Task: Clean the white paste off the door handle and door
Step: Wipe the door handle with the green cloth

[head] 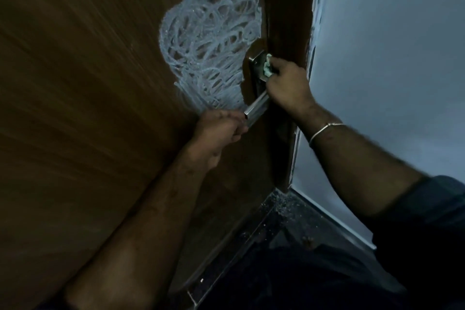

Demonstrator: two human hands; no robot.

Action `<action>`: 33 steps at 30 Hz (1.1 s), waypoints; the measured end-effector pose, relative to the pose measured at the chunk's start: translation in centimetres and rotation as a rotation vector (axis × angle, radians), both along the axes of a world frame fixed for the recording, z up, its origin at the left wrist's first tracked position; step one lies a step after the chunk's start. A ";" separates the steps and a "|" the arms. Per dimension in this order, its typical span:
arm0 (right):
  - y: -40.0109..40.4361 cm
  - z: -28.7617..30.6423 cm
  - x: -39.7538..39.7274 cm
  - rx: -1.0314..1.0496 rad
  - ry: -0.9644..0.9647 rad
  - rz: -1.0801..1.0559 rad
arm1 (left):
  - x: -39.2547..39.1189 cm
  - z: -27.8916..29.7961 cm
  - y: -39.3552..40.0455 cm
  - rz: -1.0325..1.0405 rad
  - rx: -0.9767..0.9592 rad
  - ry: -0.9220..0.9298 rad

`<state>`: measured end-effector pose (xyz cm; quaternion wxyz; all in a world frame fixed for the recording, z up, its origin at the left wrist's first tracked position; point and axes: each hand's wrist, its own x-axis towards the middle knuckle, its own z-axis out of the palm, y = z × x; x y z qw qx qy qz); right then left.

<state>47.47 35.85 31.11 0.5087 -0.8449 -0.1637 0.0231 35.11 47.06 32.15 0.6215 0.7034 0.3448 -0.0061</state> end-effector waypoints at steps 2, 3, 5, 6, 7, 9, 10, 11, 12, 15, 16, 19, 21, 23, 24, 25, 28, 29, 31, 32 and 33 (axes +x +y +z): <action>-0.4 -0.5 0.4 0.101 0.205 0.002 | 0.1 0.1 0.2 -0.006 -0.006 0.006; -0.7 -0.8 0.7 0.138 0.278 0.010 | 0.1 0.2 0.3 -0.014 -0.012 0.003; -1.1 -1.3 1.3 0.210 0.445 0.031 | -0.1 0.2 0.5 -0.038 -0.013 0.002; -1.3 -1.8 1.2 0.289 0.566 0.027 | -0.2 0.2 0.5 -0.055 -0.005 0.003; -1.4 -2.4 1.0 0.425 0.696 0.011 | -0.3 0.2 0.6 -0.074 0.006 0.004; -1.4 -4.1 0.6 0.676 0.850 -0.007 | -0.3 0.4 0.8 -0.097 0.027 0.006; -1.2 -4.8 0.1 0.749 0.873 -0.010 | -0.2 0.4 0.9 -0.100 0.032 0.010; -0.9 -5.5 -0.3 0.785 0.859 -0.021 | -0.1 0.4 0.9 -0.101 0.034 0.012; -0.5 -6.2 -0.7 0.783 0.795 -0.040 | -0.1 0.3 0.9 -0.100 0.034 0.009; 1.3 -7.3 -1.7 0.711 0.549 -0.178 | -0.1 0.1 1.2 -0.110 0.039 0.001; 2.0 -7.3 -1.9 0.699 0.505 -0.249 | -0.2 0.1 1.3 -0.119 0.040 -0.001; 3.5 -7.3 -2.1 0.761 0.530 -0.445 | -0.1 -0.1 1.3 -0.135 0.045 -0.007; 4.3 -7.5 -2.6 0.938 0.677 -0.409 | 0.0 -0.1 1.4 -0.131 0.038 -0.015; 4.8 -7.8 -3.4 1.057 0.778 -0.347 | 0.1 -0.1 1.4 -0.131 0.016 -0.030; 5.0 -7.9 -3.7 1.106 0.805 -0.337 | 0.1 -0.1 1.5 -0.133 0.014 -0.033; 5.3 -8.1 -3.7 1.153 0.815 -0.334 | 0.1 -0.1 1.5 -0.136 0.016 -0.032; 6.1 -8.0 -3.6 1.225 0.802 -0.320 | -0.1 -0.3 1.5 -0.153 0.005 -0.031; 6.3 -8.1 -3.6 1.203 0.775 -0.334 | -0.1 -0.3 1.5 -0.159 -0.002 -0.034; 6.5 -8.2 -3.5 1.099 0.716 -0.389 | -0.1 -0.5 1.5 -0.162 -0.006 -0.038; 6.7 -8.2 -3.5 1.048 0.677 -0.416 | -0.1 -0.5 1.6 -0.160 -0.003 -0.040; 6.8 -8.0 -3.3 1.011 0.618 -0.435 | -0.1 -0.5 1.6 -0.163 0.003 -0.041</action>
